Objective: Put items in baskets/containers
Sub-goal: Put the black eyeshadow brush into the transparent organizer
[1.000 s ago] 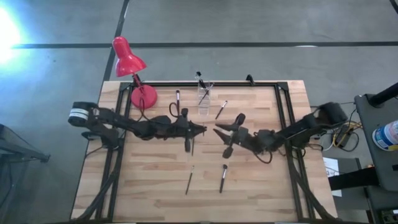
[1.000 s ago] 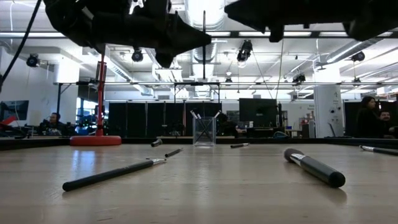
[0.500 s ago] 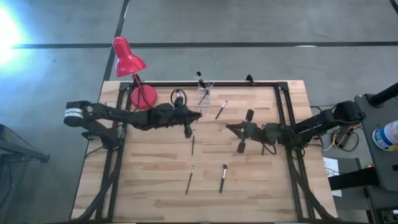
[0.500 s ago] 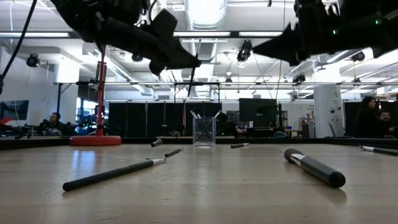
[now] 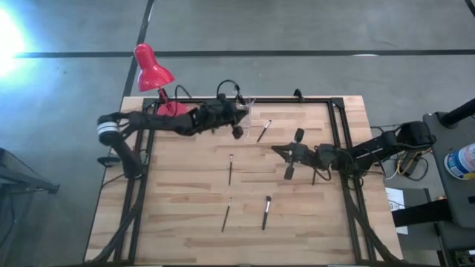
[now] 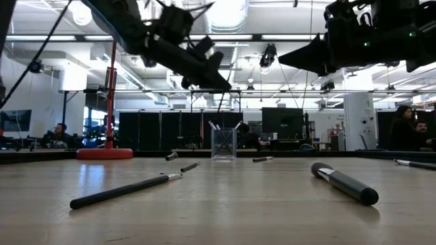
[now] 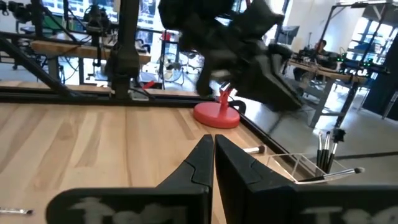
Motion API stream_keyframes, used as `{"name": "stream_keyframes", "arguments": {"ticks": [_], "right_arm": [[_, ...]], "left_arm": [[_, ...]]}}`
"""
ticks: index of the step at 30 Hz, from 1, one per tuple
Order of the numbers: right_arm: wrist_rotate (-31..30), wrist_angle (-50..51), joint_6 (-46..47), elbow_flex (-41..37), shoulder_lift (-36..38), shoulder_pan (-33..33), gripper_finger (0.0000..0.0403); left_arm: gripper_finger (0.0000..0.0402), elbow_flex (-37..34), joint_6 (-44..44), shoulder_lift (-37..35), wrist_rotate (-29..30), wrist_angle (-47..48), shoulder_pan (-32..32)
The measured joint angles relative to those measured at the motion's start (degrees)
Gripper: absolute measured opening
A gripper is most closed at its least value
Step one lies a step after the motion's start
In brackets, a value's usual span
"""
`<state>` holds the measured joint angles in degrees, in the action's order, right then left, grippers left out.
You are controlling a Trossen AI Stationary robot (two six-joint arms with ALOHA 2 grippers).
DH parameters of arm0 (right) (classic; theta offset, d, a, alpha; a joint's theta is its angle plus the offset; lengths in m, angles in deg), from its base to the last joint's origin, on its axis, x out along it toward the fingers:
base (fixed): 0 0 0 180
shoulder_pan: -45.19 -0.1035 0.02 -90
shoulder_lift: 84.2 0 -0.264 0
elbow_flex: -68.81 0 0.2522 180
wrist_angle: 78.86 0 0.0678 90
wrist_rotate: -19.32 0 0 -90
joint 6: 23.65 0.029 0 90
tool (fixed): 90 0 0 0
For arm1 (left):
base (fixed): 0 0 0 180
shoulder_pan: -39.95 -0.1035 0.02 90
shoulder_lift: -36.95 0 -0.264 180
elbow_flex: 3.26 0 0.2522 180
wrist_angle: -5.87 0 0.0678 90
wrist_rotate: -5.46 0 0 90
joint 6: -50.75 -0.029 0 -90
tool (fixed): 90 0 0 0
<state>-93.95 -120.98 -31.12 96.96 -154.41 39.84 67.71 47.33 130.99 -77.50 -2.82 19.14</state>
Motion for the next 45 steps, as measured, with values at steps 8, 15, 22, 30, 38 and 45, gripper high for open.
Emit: {"name": "stream_keyframes", "arguments": {"ticks": [8,15,22,30,38,45], "right_arm": [[0.59,0.01,-0.32,0.0,-0.02,0.0,0.0008],[1.01,-0.02,-0.25,-0.02,-0.02,0.0,0.0008],[1.03,-0.04,-0.29,-0.02,-0.02,-0.01,0.0008],[1.03,-0.06,-0.2,-0.02,-0.03,-0.02,0.0008],[1.03,-0.08,-0.19,-0.02,-0.04,-0.01,0.0008],[1.03,-0.1,-0.06,-0.02,-0.04,-0.02,0.0008]], "left_arm": [[0.0012,5.01,-1.51,6.52,-0.94,-0.05,-5.25],[0.0012,9.95,-1.71,11.85,-3.28,0.69,-7.51],[0.0012,11.38,-1.44,13.28,-3.51,4.92,-8.55],[0.0012,10.99,-0.75,13.33,-4.72,6.08,-9.64],[0.0012,10.88,-0.59,13.42,-5.01,7.64,-10.11],[0.0016,9.82,-0.49,13.42,-6.08,8.13,-10.24]]}}
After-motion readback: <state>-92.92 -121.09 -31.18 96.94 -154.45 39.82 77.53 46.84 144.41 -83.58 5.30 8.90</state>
